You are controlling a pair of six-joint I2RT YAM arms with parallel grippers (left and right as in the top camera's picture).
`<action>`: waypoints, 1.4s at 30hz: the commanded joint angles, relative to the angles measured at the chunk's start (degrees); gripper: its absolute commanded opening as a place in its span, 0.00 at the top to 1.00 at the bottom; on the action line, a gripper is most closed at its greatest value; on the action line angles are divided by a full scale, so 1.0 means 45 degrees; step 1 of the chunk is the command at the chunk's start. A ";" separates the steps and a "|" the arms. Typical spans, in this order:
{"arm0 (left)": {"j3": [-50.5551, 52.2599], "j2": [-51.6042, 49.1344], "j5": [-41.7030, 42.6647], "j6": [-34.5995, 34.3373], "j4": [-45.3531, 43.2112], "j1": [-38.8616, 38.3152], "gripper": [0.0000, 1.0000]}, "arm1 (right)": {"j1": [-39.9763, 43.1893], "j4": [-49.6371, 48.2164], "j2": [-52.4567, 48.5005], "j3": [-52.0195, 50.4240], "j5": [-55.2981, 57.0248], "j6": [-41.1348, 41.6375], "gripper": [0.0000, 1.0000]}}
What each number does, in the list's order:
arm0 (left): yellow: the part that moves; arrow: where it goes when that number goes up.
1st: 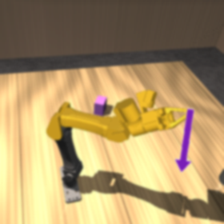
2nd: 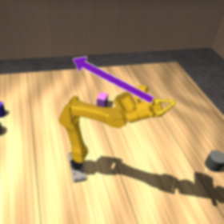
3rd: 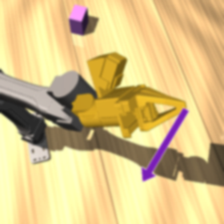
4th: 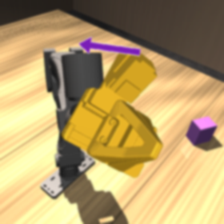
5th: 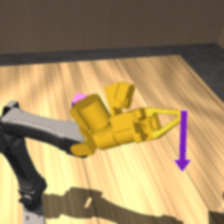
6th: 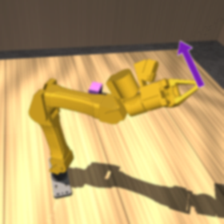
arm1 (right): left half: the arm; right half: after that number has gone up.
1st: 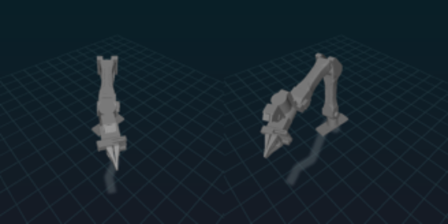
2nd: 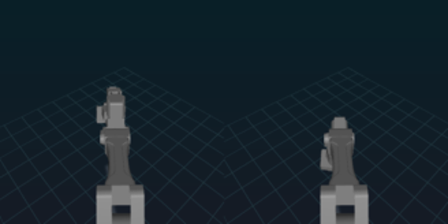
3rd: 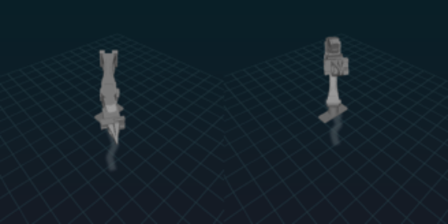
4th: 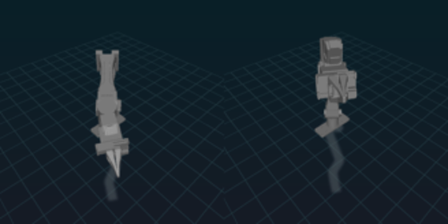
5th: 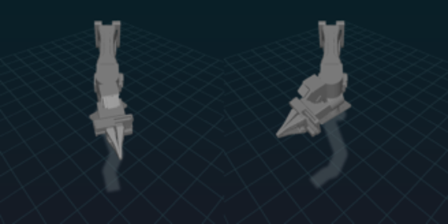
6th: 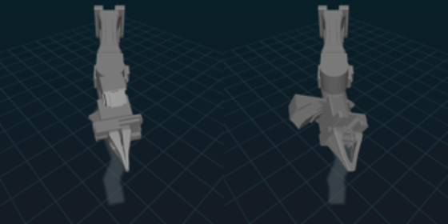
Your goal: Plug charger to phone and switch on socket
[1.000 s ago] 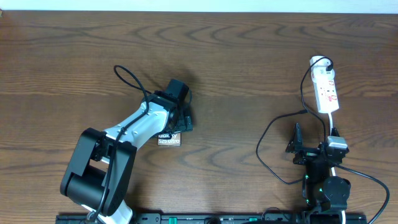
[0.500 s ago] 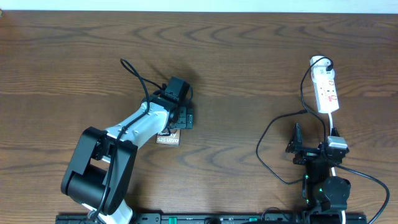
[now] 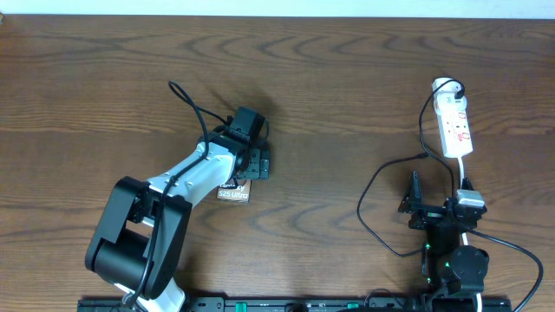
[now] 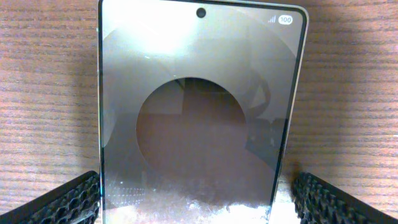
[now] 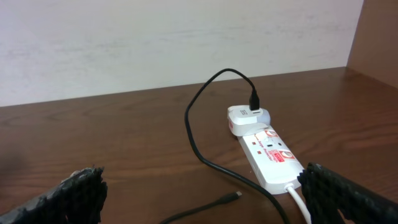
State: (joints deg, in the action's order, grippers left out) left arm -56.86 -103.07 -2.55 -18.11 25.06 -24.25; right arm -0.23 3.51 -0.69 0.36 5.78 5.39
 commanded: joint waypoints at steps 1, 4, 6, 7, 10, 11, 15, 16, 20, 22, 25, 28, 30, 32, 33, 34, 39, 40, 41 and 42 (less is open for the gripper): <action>0.0442 -0.0559 -0.0549 0.0209 0.0068 0.0029 0.02 | -0.0126 0.0044 0.0068 -0.0015 -0.0034 -0.0170 0.01; 0.0442 -0.0559 -0.0549 0.0209 0.0063 0.0029 0.02 | -0.0126 0.0044 0.0068 -0.0015 -0.0034 -0.0170 0.01; 0.0447 -0.0559 -0.0549 0.0209 0.0058 0.0029 0.14 | -0.0126 0.0044 0.0068 -0.0015 -0.0034 -0.0170 0.01; 0.0447 -0.0559 -0.0549 0.0209 0.0063 0.0029 0.20 | -0.0126 0.0044 0.0068 -0.0015 -0.0034 -0.0170 0.01; 0.0447 -0.0559 -0.0549 0.0209 0.0117 0.0029 0.24 | -0.0126 0.0044 0.0068 -0.0015 -0.0034 -0.0170 0.01; 0.0447 -0.0559 -0.0549 0.0209 0.0141 0.0029 0.26 | -0.0126 0.0044 0.0068 -0.0015 -0.0034 -0.0170 0.01; 0.0442 -0.0554 -0.0549 0.0209 0.0219 0.0029 0.34 | -0.0126 0.0044 0.0068 -0.0015 -0.0034 -0.0170 0.01; 0.0442 -0.0554 -0.0544 0.0209 0.0214 0.0029 0.34 | -0.0126 0.0044 0.0068 -0.0015 -0.0034 -0.0170 0.01; 0.0296 -0.0491 -0.0539 0.0049 0.0403 0.0029 0.35 | -0.0126 0.0044 0.0068 -0.0015 -0.0034 -0.0170 0.01; 0.0097 -0.0321 -0.0520 -0.0087 0.0704 0.0029 0.39 | -0.0126 0.0044 0.0068 -0.0015 -0.0034 -0.0170 0.01; -0.0301 0.0073 -0.0262 -0.0185 0.1156 0.0029 0.39 | -0.0126 0.0044 0.0068 -0.0015 -0.0034 -0.0170 0.01; -0.0578 0.0617 0.0155 -0.0379 0.1375 0.0029 0.39 | -0.0126 0.0044 0.0068 -0.0015 -0.0034 -0.0170 0.01; -0.0612 0.1054 0.0471 -0.0573 0.1360 0.0029 0.40 | -0.0126 0.0044 0.0068 -0.0015 -0.0034 -0.0170 0.01; -0.0612 0.1477 0.0593 -0.0714 0.1413 0.0029 0.40 | -0.0126 0.0044 0.0068 -0.0015 -0.0034 -0.0170 0.01; -0.0612 0.1744 0.0772 -0.0709 0.1443 0.0029 0.40 | -0.0126 0.0044 0.0068 -0.0015 -0.0034 -0.0170 0.01; -0.0612 0.1904 0.0801 -0.0714 0.1477 0.0029 0.40 | -0.0126 0.0044 0.0068 -0.0015 -0.0034 -0.0170 0.01; -0.0607 0.2526 0.0811 -0.0811 0.1914 0.0029 0.41 | -0.0126 0.0044 0.0068 -0.0015 -0.0034 -0.0170 0.01; -0.0612 0.2589 0.0811 -0.0865 0.1962 0.0029 0.40 | -0.0126 0.0044 0.0068 -0.0015 -0.0034 -0.0170 0.01; -0.0612 0.2647 0.0816 -0.0981 0.2011 0.0029 0.41 | -0.0126 0.0044 0.0068 -0.0015 -0.0034 -0.0170 0.01; -0.0612 0.2696 0.0816 -0.1117 0.2055 0.0029 0.42 | -0.0126 0.0044 0.0068 -0.0015 -0.0034 -0.0170 0.01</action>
State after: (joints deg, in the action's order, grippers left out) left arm -58.06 -92.82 0.97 -21.21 33.76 -24.25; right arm -0.23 3.51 -0.69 0.36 5.78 5.39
